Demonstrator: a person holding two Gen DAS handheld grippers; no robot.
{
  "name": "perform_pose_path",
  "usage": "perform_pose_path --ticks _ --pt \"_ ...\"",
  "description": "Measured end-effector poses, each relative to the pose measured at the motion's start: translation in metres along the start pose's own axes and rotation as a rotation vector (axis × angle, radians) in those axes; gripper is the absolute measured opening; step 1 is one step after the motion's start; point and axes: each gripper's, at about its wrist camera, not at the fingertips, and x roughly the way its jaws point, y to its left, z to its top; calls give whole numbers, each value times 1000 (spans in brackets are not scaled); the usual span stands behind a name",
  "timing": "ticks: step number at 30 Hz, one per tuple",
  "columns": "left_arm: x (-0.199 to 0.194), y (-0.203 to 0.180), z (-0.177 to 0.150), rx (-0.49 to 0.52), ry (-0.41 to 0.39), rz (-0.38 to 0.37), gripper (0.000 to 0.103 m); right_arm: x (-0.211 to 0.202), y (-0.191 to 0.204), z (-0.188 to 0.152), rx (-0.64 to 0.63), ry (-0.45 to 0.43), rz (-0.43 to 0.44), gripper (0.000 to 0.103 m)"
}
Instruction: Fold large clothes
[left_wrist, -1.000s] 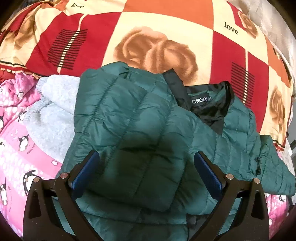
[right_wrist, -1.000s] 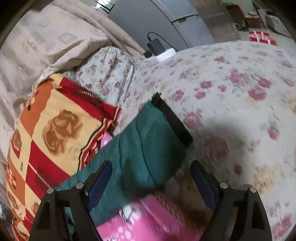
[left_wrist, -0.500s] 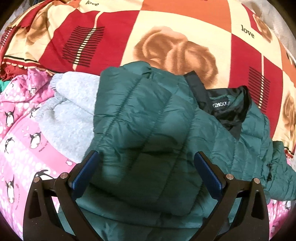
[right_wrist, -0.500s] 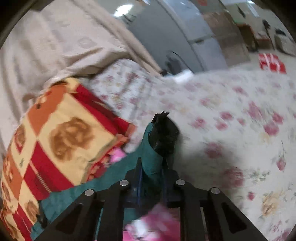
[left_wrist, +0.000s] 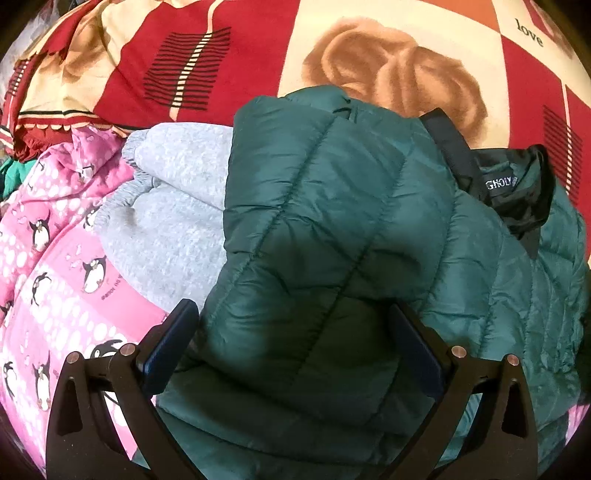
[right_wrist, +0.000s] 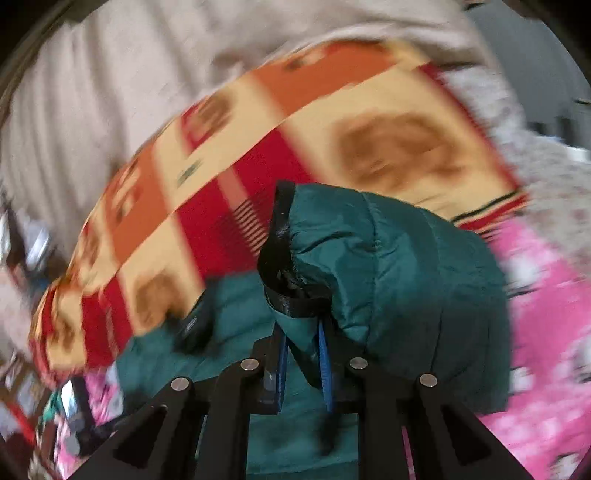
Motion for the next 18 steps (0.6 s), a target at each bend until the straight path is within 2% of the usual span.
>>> perform_pose_path --ticks 6,8,11,13,15,16,18 --pt "1 7 2 -40 15 -49 102 54 88 -28 -188 172 173 15" --pt "3 10 5 -54 18 -69 102 76 108 -52 -257 267 244 15" --pt "3 14 7 -74 19 -94 102 94 122 -76 -351 348 187 16" --pt "3 16 8 -81 19 -105 102 94 123 -78 -347 350 191 26" --pt "2 18 10 -90 14 -126 102 85 120 -75 -325 334 214 58" --pt "0 19 11 -95 6 -138 102 79 121 -74 -328 330 213 63" --pt "-6 21 14 -104 -22 -172 102 64 121 -72 -337 336 224 65"
